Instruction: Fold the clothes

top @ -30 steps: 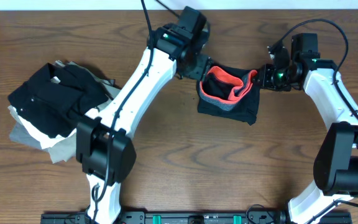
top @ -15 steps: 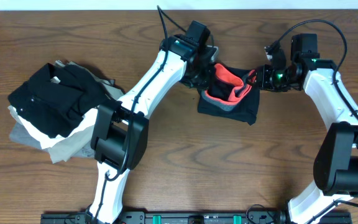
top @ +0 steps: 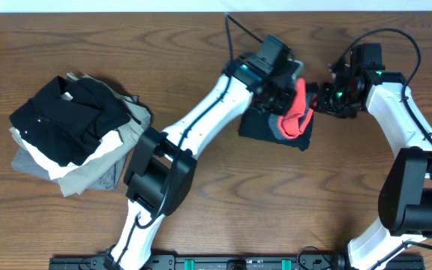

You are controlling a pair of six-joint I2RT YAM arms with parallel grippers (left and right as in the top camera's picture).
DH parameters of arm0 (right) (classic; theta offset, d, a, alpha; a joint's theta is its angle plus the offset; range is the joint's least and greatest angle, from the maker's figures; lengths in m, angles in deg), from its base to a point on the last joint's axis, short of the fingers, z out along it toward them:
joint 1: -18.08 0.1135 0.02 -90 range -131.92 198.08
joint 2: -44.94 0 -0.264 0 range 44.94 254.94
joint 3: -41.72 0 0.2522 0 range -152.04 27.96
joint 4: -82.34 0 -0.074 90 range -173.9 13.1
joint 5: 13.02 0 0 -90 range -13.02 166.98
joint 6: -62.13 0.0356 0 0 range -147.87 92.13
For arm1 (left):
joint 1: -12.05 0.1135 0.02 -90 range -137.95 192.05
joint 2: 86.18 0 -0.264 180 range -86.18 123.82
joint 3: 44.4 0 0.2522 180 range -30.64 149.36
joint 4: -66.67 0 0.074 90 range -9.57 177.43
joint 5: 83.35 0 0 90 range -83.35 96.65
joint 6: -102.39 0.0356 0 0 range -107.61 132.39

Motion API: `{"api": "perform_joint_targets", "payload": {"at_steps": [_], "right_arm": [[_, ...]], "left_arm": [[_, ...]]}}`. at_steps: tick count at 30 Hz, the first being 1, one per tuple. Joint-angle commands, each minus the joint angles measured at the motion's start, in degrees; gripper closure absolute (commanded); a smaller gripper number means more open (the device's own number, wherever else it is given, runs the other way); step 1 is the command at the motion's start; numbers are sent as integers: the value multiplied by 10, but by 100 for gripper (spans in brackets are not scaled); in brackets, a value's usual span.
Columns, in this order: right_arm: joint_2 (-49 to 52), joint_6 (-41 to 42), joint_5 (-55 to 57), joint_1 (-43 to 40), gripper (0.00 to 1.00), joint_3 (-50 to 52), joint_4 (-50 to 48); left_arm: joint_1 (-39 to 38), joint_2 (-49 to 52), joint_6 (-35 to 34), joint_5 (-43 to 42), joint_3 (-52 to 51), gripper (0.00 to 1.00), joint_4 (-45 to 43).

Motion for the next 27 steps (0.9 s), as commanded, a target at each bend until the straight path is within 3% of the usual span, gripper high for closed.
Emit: {"api": "perform_joint_targets", "payload": {"at_steps": [1,8,9,12,15,23,27], "right_arm": [[-12,68,122,-3,66,2,11],[-12,77,134,-25,60,2,13],[-12,80,133,-30,60,2,12],[-13,92,113,-56,61,2,9],[-14,68,16,-90,63,2,-1],[-16,-161,-339,-90,65,2,-36],[-15,-172,-348,-48,70,2,-37]], "left_arm": [[-12,3,-3,-8,0,94,-20],[-32,6,-3,-8,-1,91,-70],[-34,6,-3,-8,-1,83,-73],[-38,6,-1,-8,-1,45,-73],[-38,6,-1,-8,-1,34,-68],[3,-10,-1,8,0,33,19],[45,-17,-1,20,0,33,60]]}}
